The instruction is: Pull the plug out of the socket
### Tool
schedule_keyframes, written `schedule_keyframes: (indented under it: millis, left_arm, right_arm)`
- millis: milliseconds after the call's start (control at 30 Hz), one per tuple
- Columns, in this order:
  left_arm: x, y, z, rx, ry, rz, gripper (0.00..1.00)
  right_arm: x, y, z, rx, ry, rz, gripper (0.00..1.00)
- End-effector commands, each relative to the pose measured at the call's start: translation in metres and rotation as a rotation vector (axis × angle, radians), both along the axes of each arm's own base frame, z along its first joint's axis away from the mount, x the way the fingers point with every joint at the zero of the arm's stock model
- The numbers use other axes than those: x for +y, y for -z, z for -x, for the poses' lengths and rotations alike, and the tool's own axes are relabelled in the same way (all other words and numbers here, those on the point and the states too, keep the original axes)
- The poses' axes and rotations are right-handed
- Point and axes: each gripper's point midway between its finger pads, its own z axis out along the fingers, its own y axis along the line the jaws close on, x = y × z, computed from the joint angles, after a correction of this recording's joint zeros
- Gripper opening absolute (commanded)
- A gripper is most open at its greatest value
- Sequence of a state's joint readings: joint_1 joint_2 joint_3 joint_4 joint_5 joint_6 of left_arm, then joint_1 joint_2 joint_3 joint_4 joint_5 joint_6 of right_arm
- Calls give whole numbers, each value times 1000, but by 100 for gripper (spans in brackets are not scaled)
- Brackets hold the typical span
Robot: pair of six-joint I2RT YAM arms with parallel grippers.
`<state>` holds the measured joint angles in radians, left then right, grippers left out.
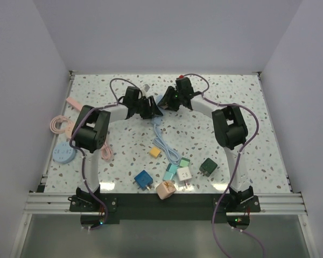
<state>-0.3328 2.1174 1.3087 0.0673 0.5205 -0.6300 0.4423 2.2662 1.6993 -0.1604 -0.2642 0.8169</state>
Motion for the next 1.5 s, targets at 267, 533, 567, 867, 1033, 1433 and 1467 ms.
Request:
schedule_keyframes:
  millis: [267, 533, 567, 867, 1033, 1433, 1467]
  left_arm:
    - [-20, 13, -29, -41, 65, -36, 30]
    - [3, 54, -9, 74, 5, -143, 0]
    - [6, 57, -8, 89, -15, -152, 0]
    - [47, 74, -1, 153, -164, -290, 0]
    - [52, 76, 0, 163, -178, -308, 0]
    - [50, 59, -17, 124, -196, -268, 0]
    - [51, 57, -18, 120, -199, -263, 0]
  right_arm:
    - [15, -21, 11, -22, -95, -65, 0]
    - [17, -30, 13, -17, -94, -92, 0]
    - [16, -40, 12, -33, -87, -99, 0]
    - [-29, -88, 47, -52, 0, -185, 0]
    - [-47, -114, 67, -86, -12, -181, 0]
    - [-77, -103, 111, 15, -94, -18, 0]
    - [-81, -93, 120, 46, -130, 17, 0]
